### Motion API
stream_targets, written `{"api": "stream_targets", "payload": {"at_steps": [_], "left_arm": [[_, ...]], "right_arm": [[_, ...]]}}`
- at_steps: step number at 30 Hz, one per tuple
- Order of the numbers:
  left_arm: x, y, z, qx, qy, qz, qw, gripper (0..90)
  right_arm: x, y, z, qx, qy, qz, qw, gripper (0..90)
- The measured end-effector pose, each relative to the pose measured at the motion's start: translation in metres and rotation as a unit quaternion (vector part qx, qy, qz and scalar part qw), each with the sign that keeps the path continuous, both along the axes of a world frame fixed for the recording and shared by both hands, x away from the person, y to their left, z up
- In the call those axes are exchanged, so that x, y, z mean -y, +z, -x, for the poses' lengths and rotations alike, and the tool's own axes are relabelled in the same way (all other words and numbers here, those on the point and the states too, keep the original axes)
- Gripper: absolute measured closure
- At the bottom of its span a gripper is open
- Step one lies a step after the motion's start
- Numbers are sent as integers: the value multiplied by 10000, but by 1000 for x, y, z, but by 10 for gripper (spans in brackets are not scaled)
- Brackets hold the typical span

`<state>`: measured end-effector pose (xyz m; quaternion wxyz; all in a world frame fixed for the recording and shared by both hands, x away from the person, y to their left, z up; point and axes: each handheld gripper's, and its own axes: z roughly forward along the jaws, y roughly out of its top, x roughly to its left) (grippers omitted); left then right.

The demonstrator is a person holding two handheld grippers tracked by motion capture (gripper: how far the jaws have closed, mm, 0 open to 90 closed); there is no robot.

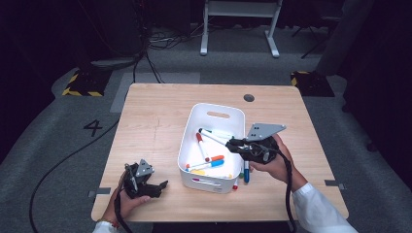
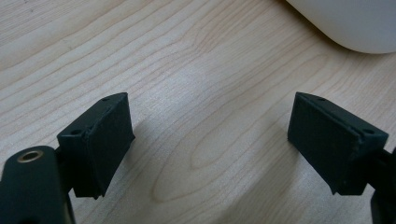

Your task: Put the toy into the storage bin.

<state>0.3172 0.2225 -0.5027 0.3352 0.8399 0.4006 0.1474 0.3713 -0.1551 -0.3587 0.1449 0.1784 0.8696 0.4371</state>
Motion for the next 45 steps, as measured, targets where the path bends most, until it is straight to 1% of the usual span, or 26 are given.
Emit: {"api": "stream_targets", "payload": {"at_steps": [4, 5, 6, 7, 8, 10, 12, 13, 14, 15, 17, 19, 22, 23, 24, 25, 32, 36, 41, 45], "left_arm": [[0, 0, 0, -2, 1, 8, 10000, 141], [0, 0, 0, -2, 1, 9, 10000, 141], [0, 0, 0, -2, 1, 9, 10000, 142], [0, 0, 0, -2, 4, 6, 10000, 141], [0, 0, 0, -2, 2, 10, 10000, 141], [0, 0, 0, -2, 2, 9, 10000, 142], [0, 0, 0, 1, 3, 8, 10000, 142], [0, 0, 0, 1, 3, 8, 10000, 142], [0, 0, 0, 2, 1, 9, 10000, 142], [0, 0, 0, 0, 2, 10, 10000, 142], [0, 0, 0, 1, 0, 10, 10000, 142], [0, 0, 0, -3, 3, 10, 10000, 142], [0, 0, 0, 0, 1, 10, 10000, 142], [0, 0, 0, -1, 3, 10, 10000, 142], [0, 0, 0, -3, 3, 11, 10000, 142], [0, 0, 0, -3, 3, 10, 10000, 142], [0, 0, 0, -2, 2, 7, 10000, 142], [0, 0, 0, -2, 2, 9, 10000, 142], [0, 0, 1, -6, -6, 0, 10000, 142], [0, 0, 0, -14, -23, 8, 10000, 142]], "right_arm": [[-11, -7, -2, -150, 101, 195, 9996, 752], [-13, -8, -2, -158, 145, 240, 9995, 752], [-15, -9, -2, -210, 138, 263, 9993, 752], [-16, -11, -3, -201, 196, 300, 9992, 752], [-18, -12, -3, -265, 216, 339, 9988, 752], [-22, -15, -3, -293, 285, 422, 9983, 752], [-25, -17, -4, -335, 354, 449, 9978, 752], [-27, -18, -4, -359, 388, 514, 9973, 752], [-28, -18, -4, -385, 428, 509, 9970, 752], [-29, -18, -4, -454, 427, 488, 9969, 752], [-29, -17, -5, -514, 434, 558, 9962, 752], [-30, -17, -6, -519, 524, 592, 9955, 752], [-32, -16, -4, -579, 578, 692, 9942, 752], [-31, -16, -5, -527, 650, 719, 9939, 752], [-32, -16, -3, -582, 659, 713, 9936, 752], [-32, -17, -3, -554, 692, 756, 9932, 752], [-33, -12, 1, -600, 824, 820, 9914, 752], [-38, -10, 3, -618, 939, 955, 9891, 751], [-46, -8, 4, -671, 1004, 1160, 9859, 751], [-49, -10, 5, -751, 1043, 1377, 9821, 732]]}}
